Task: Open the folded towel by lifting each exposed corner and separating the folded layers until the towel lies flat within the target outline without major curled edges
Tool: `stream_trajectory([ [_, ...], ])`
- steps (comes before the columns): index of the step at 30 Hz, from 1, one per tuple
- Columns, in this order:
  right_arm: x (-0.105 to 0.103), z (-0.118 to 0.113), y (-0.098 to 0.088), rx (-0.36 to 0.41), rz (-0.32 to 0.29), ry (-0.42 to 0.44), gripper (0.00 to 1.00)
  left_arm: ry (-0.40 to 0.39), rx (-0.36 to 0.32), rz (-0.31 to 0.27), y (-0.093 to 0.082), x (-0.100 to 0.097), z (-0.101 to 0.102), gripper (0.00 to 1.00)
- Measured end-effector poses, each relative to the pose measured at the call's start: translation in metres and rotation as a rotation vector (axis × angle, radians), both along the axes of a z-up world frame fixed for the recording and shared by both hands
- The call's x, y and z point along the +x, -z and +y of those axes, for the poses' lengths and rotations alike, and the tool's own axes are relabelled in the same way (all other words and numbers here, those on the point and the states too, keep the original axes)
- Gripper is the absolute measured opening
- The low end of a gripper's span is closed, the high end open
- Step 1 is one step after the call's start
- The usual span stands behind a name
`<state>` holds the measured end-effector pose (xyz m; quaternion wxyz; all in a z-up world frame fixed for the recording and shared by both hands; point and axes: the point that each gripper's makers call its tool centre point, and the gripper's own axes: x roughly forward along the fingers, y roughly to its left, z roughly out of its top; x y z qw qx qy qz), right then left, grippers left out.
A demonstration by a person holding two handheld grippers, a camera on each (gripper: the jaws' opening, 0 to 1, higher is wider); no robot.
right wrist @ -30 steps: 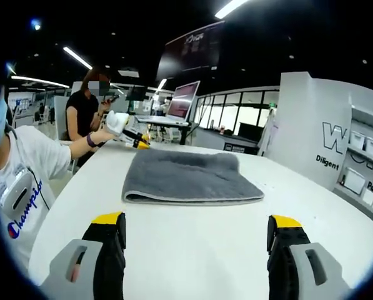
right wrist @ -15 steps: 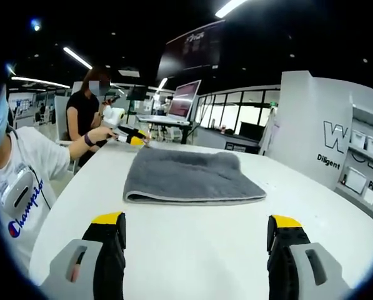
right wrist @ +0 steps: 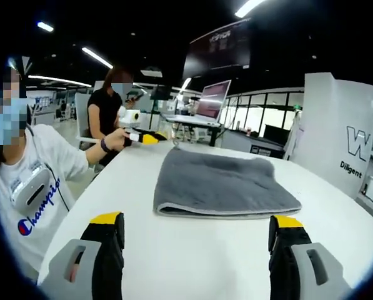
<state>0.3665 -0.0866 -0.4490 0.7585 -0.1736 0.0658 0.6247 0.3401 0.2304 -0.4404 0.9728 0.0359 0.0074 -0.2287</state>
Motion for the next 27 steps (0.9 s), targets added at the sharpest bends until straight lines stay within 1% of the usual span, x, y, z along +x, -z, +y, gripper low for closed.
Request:
stream_trajectory([
  [1,-0.002,0.003,0.003,-0.007,0.002,-0.008,0.99,0.007,0.011,-0.048,-0.007,0.0,-0.003,0.37],
  [3,-0.003,0.008,0.005,-0.014,0.004,-0.023,0.99,0.034,0.015,-0.069,-0.009,-0.003,-0.009,0.44],
  [5,-0.009,0.012,0.005,-0.005,0.021,-0.054,0.99,0.056,0.003,-0.063,-0.009,-0.003,-0.012,0.47],
  [6,-0.012,0.015,0.003,0.014,0.042,-0.068,0.99,0.068,-0.002,-0.06,-0.009,-0.003,-0.015,0.49],
  [7,-0.012,0.016,0.003,0.019,0.053,-0.07,0.99,0.089,-0.002,-0.045,-0.007,-0.003,-0.019,0.52],
  [8,-0.014,0.018,0.004,0.022,0.059,-0.076,0.99,0.123,-0.002,-0.018,-0.003,-0.004,-0.024,0.55],
  [9,-0.014,0.02,0.005,0.022,0.061,-0.079,0.99,0.139,-0.006,0.001,0.0,-0.004,-0.026,0.56],
  [10,-0.016,0.021,0.006,0.018,0.063,-0.082,0.99,0.138,-0.006,-0.002,-0.001,-0.003,-0.025,0.57],
  [12,-0.019,0.025,0.009,0.017,0.079,-0.098,0.99,0.168,0.003,-0.014,0.0,-0.004,-0.029,0.59],
  [15,-0.023,0.031,0.01,0.032,0.106,-0.111,0.99,0.189,-0.043,0.004,-0.001,-0.005,-0.028,0.66],
  [17,-0.026,0.035,0.011,0.042,0.124,-0.115,0.99,0.196,-0.049,0.002,-0.001,-0.006,-0.029,0.7],
  [18,-0.028,0.038,0.012,0.046,0.135,-0.118,0.98,0.199,-0.047,0.002,0.0,-0.006,-0.031,0.71],
  [21,-0.029,0.042,0.019,0.037,0.156,-0.122,0.95,0.202,-0.01,0.01,0.005,-0.008,-0.034,0.72],
  [23,-0.032,0.045,0.024,0.04,0.193,-0.119,0.92,0.209,-0.001,0.015,0.007,-0.008,-0.035,0.74],
  [25,-0.036,0.049,0.026,0.061,0.233,-0.121,0.88,0.213,0.006,0.013,0.008,-0.009,-0.035,0.76],
  [27,-0.038,0.05,0.028,0.059,0.236,-0.126,0.81,0.214,0.009,0.007,0.007,-0.01,-0.035,0.77],
])
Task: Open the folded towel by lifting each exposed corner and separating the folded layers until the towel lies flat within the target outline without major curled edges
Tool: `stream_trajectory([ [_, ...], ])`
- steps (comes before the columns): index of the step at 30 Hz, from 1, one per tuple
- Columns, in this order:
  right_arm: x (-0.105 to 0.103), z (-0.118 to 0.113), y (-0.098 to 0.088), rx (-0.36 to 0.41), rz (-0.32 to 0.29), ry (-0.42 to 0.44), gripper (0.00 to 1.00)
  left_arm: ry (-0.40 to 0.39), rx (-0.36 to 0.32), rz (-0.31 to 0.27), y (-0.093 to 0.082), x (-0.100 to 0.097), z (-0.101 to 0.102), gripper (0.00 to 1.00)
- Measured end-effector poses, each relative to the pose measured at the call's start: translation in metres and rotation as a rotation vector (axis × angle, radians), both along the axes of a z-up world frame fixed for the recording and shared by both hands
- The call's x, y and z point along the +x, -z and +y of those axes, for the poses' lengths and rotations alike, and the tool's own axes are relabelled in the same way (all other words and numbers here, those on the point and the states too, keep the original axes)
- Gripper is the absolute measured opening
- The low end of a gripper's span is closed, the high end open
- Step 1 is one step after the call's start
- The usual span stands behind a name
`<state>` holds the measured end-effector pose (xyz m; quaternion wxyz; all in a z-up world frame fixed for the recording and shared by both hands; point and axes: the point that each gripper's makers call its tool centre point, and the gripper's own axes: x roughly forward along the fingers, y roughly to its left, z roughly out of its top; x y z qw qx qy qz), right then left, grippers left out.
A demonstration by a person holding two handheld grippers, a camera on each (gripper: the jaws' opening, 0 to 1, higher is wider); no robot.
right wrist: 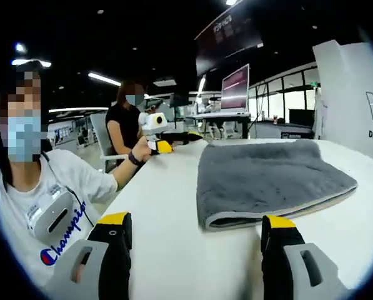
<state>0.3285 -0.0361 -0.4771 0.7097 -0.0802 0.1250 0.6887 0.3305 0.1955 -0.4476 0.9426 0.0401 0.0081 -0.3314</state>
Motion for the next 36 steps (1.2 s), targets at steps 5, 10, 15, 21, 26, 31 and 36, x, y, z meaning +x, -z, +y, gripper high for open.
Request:
stream_trajectory([
  [5,-0.006,0.005,0.003,-0.011,-0.031,-0.025,0.68,0.014,0.012,0.0,0.001,0.0,0.0,0.79],
  [10,-0.017,0.009,0.007,-0.014,-0.045,-0.063,0.55,0.028,0.002,-0.004,0.0,-0.001,0.001,0.78],
  [15,-0.009,0.007,0.005,-0.006,-0.06,-0.044,0.42,0.037,-0.032,-0.02,-0.005,-0.003,0.001,0.77],
  [21,0.0,0.01,0.008,-0.02,-0.118,0.006,0.27,0.03,-0.022,-0.028,-0.005,-0.002,0.003,0.76],
  [26,0.011,0.01,0.014,-0.052,-0.131,0.068,0.14,0.026,-0.027,-0.024,-0.005,-0.002,0.003,0.75],
  [31,0.018,0.009,0.014,-0.054,-0.139,0.097,0.06,0.022,-0.031,-0.023,-0.005,-0.002,0.005,0.75],
  [36,0.025,0.001,0.014,-0.051,-0.127,0.115,0.04,0.013,-0.03,-0.02,-0.004,-0.001,0.006,0.74],
])
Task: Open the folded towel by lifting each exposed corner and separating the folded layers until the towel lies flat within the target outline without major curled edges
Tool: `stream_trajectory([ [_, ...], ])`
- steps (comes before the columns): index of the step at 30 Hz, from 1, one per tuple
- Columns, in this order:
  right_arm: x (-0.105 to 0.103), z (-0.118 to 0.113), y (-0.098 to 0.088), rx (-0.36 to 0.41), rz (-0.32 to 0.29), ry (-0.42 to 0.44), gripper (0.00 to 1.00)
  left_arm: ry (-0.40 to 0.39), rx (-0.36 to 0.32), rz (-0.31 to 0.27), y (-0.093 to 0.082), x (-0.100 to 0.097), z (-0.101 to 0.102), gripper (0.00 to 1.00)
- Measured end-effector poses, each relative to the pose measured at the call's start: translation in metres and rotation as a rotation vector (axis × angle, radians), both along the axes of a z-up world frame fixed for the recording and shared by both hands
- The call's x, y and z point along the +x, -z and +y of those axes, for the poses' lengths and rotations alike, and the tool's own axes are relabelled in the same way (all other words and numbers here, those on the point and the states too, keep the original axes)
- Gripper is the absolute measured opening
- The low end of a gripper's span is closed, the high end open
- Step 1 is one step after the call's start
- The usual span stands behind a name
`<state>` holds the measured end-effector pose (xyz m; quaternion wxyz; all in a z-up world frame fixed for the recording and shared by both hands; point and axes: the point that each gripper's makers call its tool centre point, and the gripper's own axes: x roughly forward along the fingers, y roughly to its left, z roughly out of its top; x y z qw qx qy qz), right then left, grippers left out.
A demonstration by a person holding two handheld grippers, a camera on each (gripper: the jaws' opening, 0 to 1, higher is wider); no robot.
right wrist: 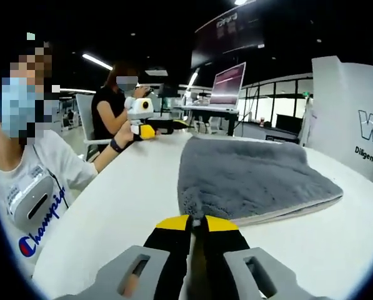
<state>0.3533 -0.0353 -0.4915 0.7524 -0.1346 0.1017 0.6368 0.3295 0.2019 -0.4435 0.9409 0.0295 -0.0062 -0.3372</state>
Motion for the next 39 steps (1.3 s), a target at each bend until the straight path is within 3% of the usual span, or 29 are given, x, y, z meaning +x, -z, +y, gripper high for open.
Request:
stream_trajectory([
  [9,0.021,-0.024,0.0,0.016,0.018,0.044,0.04,0.005,0.004,0.015,0.002,0.001,0.001,0.73],
  [19,0.039,-0.052,0.0,0.014,-0.002,0.076,0.04,0.021,0.016,0.02,0.004,0.0,-0.001,0.73],
  [39,0.1,-0.131,0.001,0.008,-0.019,0.288,0.03,0.045,0.018,0.007,0.003,-0.002,-0.004,0.72],
])
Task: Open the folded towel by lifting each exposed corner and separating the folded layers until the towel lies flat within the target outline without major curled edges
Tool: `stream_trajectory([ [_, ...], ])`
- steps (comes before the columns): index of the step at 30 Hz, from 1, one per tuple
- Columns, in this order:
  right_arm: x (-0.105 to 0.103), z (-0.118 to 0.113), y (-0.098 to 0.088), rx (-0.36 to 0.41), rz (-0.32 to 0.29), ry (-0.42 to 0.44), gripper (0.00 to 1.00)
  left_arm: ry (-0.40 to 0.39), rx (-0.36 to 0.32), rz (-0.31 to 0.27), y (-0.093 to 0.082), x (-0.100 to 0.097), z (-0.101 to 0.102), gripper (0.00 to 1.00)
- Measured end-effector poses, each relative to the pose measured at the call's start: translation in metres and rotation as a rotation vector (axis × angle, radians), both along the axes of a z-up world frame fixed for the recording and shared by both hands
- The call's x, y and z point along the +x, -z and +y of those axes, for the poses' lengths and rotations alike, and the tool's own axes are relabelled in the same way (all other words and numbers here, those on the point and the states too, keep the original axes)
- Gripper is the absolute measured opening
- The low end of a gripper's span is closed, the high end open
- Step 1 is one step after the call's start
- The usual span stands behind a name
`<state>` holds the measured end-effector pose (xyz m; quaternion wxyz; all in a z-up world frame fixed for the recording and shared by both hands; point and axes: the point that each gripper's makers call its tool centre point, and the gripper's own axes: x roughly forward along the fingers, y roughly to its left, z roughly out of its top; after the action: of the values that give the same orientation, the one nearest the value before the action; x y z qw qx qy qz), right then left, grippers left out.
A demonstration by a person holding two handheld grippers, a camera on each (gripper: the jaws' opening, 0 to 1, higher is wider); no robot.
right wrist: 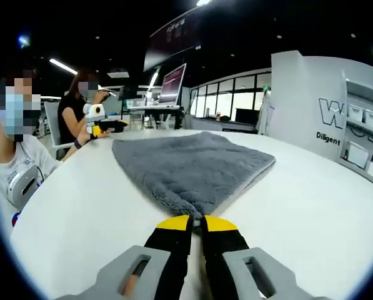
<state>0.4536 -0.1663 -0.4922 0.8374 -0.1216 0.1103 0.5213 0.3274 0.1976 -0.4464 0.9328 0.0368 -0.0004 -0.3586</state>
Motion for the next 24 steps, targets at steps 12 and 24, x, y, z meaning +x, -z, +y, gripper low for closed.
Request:
stream_trajectory([
  [12,0.032,-0.04,0.001,0.008,-0.001,0.118,0.03,0.004,-0.002,-0.007,0.0,-0.002,-0.001,0.72],
  [24,0.085,-0.083,0.001,0.021,0.002,0.248,0.03,0.0,-0.003,-0.009,0.0,-0.002,0.0,0.71],
])
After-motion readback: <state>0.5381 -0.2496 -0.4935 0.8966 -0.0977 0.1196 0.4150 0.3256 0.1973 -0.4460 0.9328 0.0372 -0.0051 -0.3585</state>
